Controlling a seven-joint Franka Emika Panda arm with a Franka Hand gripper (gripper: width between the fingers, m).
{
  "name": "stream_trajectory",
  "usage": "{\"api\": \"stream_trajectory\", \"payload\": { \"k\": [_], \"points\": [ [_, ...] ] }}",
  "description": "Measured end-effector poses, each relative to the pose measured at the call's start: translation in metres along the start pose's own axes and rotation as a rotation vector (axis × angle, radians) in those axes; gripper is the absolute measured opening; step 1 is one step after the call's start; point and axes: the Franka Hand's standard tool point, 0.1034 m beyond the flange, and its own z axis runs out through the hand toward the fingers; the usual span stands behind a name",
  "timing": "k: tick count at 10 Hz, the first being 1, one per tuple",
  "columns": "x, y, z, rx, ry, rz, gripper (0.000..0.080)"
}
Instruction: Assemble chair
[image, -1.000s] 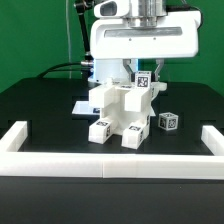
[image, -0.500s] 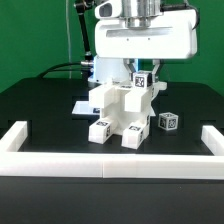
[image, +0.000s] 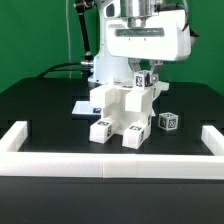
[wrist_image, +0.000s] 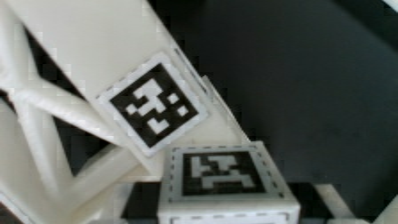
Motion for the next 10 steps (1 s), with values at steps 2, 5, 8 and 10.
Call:
{"api": "stream_trajectory", "payload": {
  "k": [2, 5, 8, 10],
  "points": [
    [0.0000, 0.0000, 0.0001, 0.000, 0.000, 0.003, 0.0376],
    [-0.0046, -0.0020, 0.0005, -0.010, 0.006, -0.199, 0.0623],
    [-0.0028, -0.0011, 0.0004, -0.011, 0.005, -0.418, 0.0647],
    [-0.0051, -0.0024, 0.0006, -0.046, 0.027, -0.649, 0.0649]
  ]
}}
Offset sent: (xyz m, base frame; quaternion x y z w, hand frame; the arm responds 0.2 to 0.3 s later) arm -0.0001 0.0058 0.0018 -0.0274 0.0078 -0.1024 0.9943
